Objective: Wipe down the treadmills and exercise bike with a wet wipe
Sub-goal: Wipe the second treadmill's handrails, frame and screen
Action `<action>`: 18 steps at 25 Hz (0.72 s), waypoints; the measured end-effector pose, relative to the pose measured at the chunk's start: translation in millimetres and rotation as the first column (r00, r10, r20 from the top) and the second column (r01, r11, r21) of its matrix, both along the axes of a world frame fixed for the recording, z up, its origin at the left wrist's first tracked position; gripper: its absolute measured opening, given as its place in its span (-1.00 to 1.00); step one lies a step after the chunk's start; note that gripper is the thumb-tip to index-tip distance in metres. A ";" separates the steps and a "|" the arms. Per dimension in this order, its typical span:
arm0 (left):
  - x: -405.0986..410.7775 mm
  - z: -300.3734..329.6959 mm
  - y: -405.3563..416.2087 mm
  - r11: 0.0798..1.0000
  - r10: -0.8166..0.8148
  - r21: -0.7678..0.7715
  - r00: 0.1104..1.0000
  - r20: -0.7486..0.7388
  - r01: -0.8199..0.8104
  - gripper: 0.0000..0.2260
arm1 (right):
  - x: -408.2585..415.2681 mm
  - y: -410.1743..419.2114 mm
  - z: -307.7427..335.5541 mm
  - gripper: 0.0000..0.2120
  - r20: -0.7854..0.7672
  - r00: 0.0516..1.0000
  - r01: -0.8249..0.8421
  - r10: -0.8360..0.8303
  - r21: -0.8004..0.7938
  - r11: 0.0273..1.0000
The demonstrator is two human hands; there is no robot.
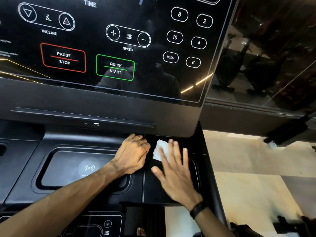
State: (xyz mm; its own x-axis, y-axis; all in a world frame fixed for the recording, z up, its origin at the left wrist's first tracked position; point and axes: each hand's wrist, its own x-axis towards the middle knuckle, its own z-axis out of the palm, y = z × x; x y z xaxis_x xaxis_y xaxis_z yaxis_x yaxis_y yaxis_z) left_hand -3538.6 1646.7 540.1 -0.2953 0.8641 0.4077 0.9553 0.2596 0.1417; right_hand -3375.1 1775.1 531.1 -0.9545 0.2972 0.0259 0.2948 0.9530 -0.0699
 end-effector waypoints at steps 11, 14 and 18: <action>-0.2 2.3 0.1 0.999 -0.025 0.028 0.999 0.026 0.024 -0.84 | -16.7 -10.5 12.6 -0.09 0.030 0.981 -0.182 0.193 -0.230 0.956; 0.3 -1.7 -0.4 0.999 -0.015 0.040 0.999 0.030 0.014 -0.83 | 33.0 34.6 -2.6 -0.19 -0.070 0.994 -0.082 0.079 -0.030 0.996; -1.3 -5.2 2.3 0.998 -0.048 0.044 0.998 0.052 0.046 -0.83 | 6.3 95.4 -0.3 0.07 0.104 0.845 0.534 -0.524 -0.200 0.821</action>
State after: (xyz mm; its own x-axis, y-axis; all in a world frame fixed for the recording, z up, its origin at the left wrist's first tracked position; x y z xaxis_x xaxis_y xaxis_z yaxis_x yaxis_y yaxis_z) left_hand -3539.9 1649.0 534.9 -0.2767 0.8596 0.4296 0.9572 0.2071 0.2021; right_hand -3368.8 1870.6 530.8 -0.6475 0.7502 -0.1337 0.7568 0.6125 -0.2282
